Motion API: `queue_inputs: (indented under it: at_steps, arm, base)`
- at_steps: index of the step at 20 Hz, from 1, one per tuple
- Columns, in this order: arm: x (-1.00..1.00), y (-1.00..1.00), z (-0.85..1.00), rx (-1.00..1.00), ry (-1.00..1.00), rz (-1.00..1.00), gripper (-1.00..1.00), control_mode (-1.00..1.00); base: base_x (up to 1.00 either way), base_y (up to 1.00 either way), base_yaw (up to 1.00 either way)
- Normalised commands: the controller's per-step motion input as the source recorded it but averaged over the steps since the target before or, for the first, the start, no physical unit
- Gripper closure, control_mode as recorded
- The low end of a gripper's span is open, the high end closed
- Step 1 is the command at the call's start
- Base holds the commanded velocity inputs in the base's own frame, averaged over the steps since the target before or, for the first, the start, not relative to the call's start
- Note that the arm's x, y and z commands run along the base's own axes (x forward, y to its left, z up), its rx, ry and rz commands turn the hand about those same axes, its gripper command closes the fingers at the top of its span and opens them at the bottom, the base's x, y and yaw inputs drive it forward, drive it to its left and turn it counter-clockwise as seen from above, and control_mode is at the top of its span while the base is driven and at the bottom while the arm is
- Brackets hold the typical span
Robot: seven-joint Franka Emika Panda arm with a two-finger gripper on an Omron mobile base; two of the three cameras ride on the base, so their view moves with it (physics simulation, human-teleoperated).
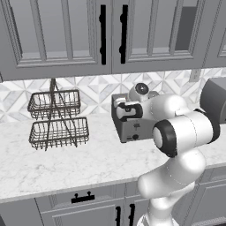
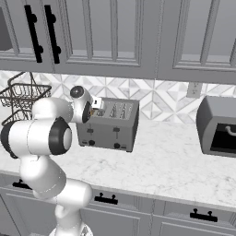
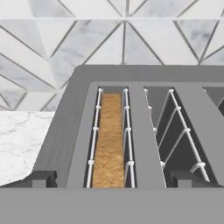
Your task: Start the toaster. Once the lever pops up, take the bread to the plate on the dining counter.
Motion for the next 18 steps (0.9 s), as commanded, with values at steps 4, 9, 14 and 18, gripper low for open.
queue_inputs:
  at_steps: [4, 9, 14, 18]
  arm:
    - [0.00, 0.00, 0.00, 0.00, 0.00, 0.00, -1.00, -1.00]
    - [0.00, 0.00, 0.00, 0.00, 0.00, 0.00, -1.00, -1.00]
    - [0.00, 0.00, 0.00, 0.00, 0.00, 0.00, 1.00, -1.00]
    - [0.00, 0.00, 0.00, 0.00, 0.00, 0.00, 1.00, -1.00]
  base:
    - [0.00, 0.00, 0.00]
    - [0.00, 0.00, 0.00]
    - [0.00, 0.00, 0.00]
    - [0.00, 0.00, 0.00]
